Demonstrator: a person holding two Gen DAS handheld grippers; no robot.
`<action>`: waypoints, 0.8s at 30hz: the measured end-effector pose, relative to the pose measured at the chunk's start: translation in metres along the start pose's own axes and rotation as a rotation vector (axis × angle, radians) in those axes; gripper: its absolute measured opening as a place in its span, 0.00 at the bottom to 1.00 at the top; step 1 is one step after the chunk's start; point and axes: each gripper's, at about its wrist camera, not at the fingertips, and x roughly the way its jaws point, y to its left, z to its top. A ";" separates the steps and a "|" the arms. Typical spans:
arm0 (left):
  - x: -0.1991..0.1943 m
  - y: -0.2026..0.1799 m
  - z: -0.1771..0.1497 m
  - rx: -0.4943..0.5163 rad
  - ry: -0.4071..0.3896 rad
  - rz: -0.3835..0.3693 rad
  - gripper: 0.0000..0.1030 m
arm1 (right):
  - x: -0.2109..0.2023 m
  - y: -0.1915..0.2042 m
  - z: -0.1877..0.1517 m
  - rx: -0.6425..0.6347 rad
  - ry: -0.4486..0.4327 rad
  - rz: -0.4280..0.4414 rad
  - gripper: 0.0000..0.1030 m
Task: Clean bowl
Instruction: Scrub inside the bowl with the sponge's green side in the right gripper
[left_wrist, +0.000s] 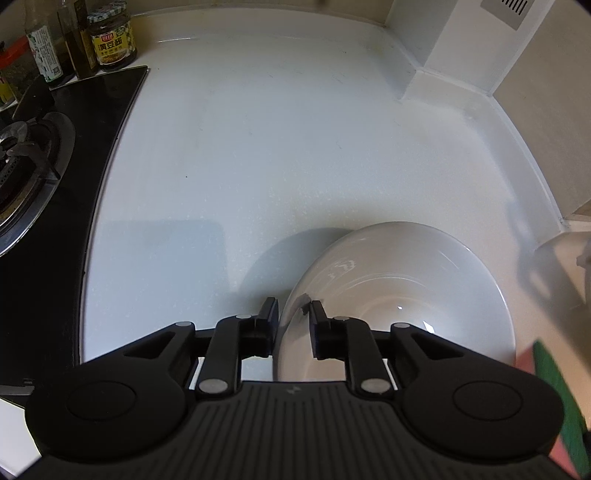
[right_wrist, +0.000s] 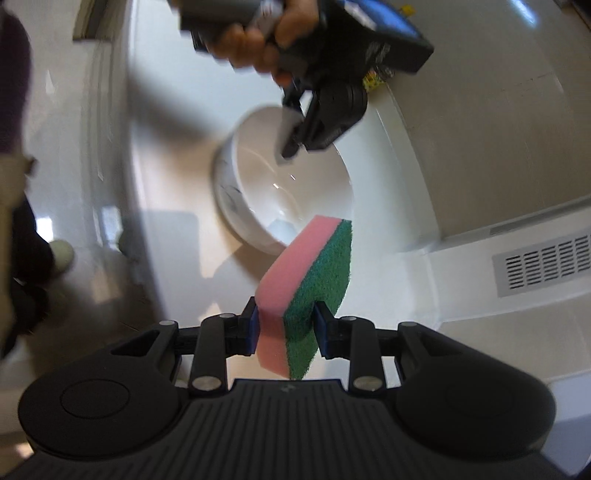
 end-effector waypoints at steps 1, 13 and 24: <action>0.000 0.000 0.001 0.002 0.003 -0.003 0.18 | -0.006 -0.002 0.000 0.012 -0.012 0.021 0.25; -0.005 0.018 -0.003 -0.046 0.067 -0.066 0.09 | 0.050 -0.012 -0.012 -0.974 -0.074 -0.230 0.25; 0.002 0.027 -0.008 -0.056 0.081 -0.086 0.09 | 0.095 -0.010 -0.016 -1.717 -0.251 -0.270 0.25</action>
